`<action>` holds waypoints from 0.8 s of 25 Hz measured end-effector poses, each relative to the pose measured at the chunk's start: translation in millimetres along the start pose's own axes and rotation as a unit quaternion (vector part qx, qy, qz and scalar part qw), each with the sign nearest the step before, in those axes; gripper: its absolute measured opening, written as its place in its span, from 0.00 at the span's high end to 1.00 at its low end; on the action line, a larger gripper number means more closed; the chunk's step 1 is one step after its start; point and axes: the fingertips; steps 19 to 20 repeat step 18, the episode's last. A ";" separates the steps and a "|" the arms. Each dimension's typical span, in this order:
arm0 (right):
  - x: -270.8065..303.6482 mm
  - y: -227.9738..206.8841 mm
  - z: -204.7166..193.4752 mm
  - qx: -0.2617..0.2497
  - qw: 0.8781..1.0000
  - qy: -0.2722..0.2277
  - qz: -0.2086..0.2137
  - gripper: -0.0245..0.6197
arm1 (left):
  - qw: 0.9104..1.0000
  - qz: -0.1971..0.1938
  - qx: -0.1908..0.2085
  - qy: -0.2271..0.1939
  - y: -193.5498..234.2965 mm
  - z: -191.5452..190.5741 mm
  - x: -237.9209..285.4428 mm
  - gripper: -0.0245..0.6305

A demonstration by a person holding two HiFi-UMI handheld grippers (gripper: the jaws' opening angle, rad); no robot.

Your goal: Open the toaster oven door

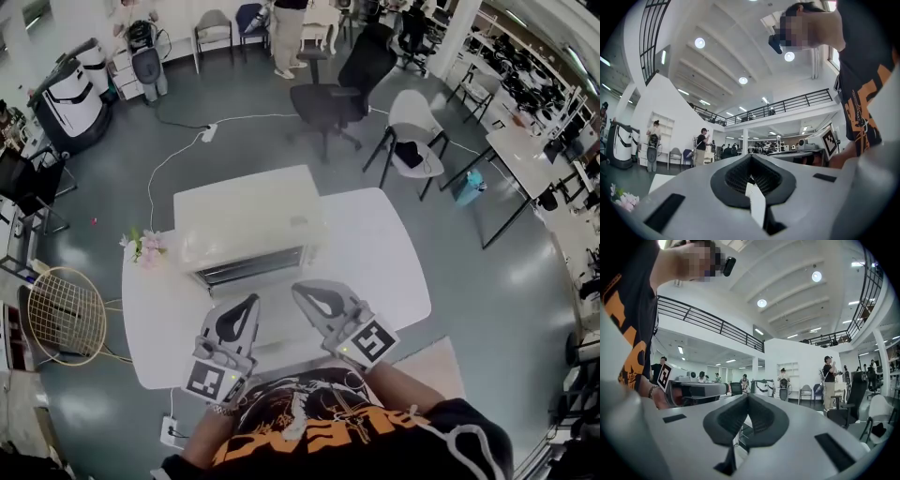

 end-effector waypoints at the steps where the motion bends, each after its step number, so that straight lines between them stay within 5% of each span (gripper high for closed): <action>1: -0.8 -1.4 0.0 0.001 1.000 0.000 -0.001 0.94 | 1.000 -0.002 0.000 -0.001 -1.4 0.8 2.6 0.93; 20: -5.8 -16.0 -12.0 0.009 1.000 0.019 -0.006 0.94 | 1.000 -0.003 -0.009 0.001 -2.1 -2.6 15.7 0.93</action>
Point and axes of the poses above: the fingertips, and each gripper's own axes: x forward along the fingers, y to its left, z out of its top, and after that the axes turned 14 degrees about x, right-handed
